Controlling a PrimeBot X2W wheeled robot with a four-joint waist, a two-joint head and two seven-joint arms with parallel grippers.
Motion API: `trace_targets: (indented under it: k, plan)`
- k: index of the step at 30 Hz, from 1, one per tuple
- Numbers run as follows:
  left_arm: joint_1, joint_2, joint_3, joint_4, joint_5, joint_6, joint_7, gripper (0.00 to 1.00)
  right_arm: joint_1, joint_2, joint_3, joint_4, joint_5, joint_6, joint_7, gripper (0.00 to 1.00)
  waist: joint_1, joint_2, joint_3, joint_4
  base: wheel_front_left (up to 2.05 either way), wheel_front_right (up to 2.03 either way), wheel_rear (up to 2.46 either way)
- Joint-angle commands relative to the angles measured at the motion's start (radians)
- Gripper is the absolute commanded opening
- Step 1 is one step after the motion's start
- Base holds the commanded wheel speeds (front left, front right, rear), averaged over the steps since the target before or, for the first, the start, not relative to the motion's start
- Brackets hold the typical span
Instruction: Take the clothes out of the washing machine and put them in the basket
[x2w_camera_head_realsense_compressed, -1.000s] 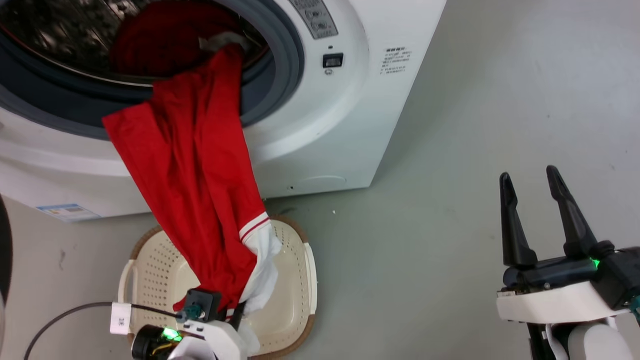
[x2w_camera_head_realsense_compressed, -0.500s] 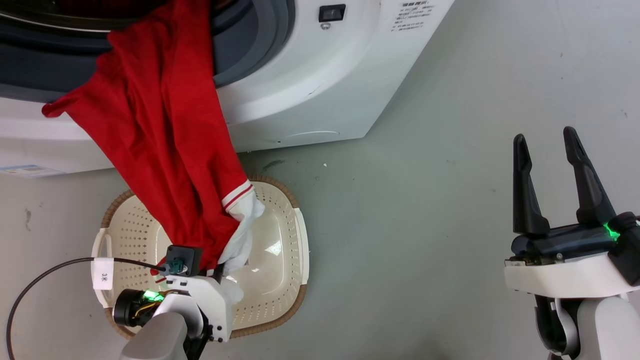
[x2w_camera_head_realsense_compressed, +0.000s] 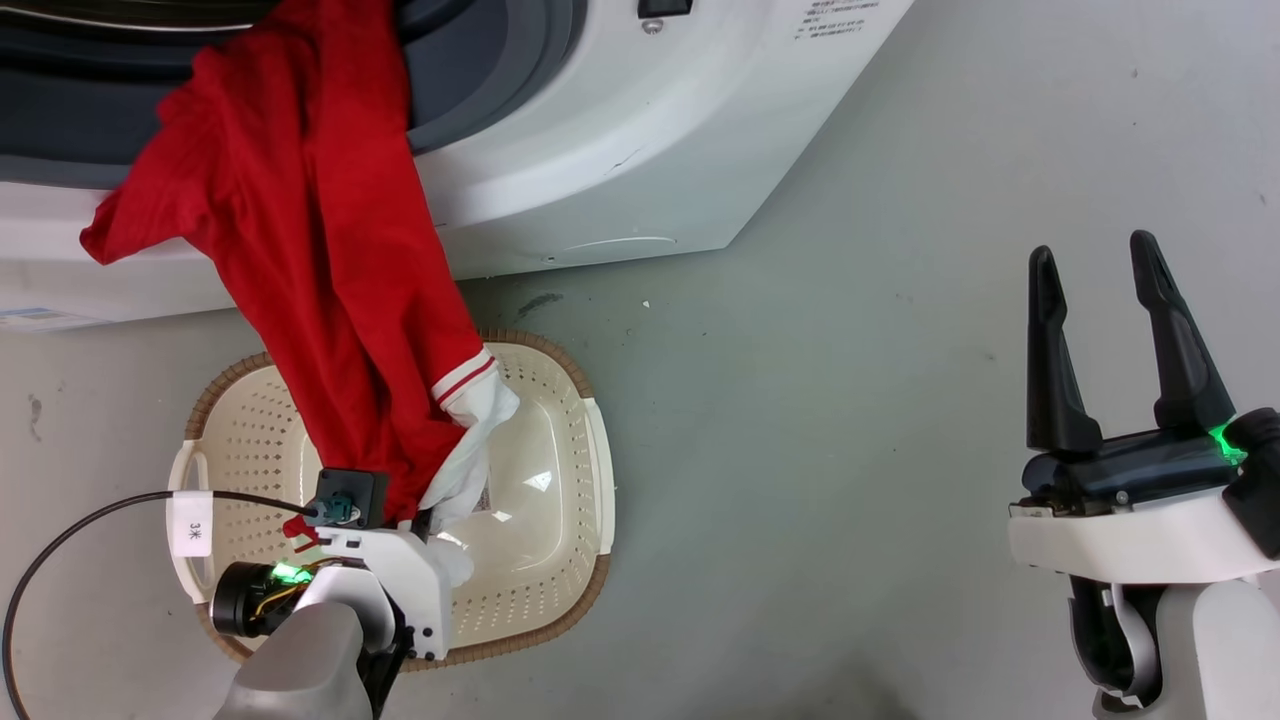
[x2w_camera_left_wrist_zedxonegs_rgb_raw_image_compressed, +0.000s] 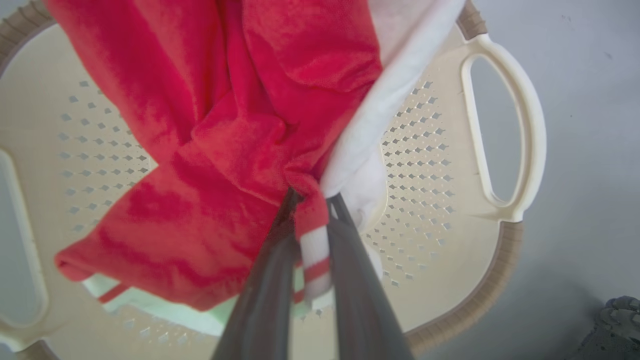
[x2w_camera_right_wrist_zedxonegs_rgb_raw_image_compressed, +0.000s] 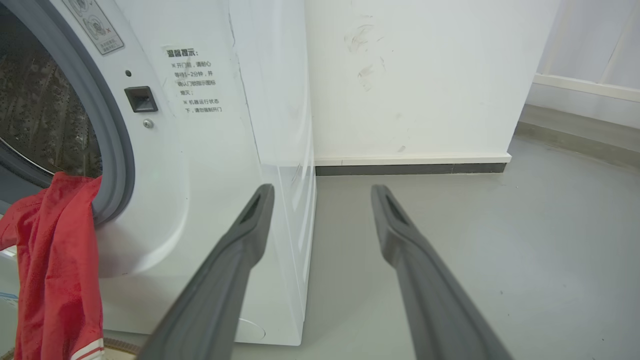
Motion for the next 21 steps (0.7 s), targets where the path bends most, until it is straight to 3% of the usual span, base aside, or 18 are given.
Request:
trace_targets:
  k: [1,13,21]
  plan:
    - [-0.017,0.005,-0.001,0.007,-0.002,0.012,-0.002,1.00,-0.018,0.001,-0.001,-0.005,0.002,-0.001,-0.002,1.00,-0.0001,-0.0001,0.001,0.001,0.00,0.00,0.00]
    - [0.008,-0.002,0.009,0.001,-0.010,0.026,-0.006,1.00,-0.001,0.001,0.004,0.016,0.004,-0.001,-0.002,1.00,-0.0001,-0.0001,-0.054,0.022,0.00,0.00,0.00]
    - [0.081,0.031,0.079,-0.199,0.041,0.092,-0.006,1.00,0.035,0.001,0.007,0.031,0.007,-0.001,-0.002,1.00,-0.0001,-0.0001,-0.138,0.040,0.00,0.00,0.00]
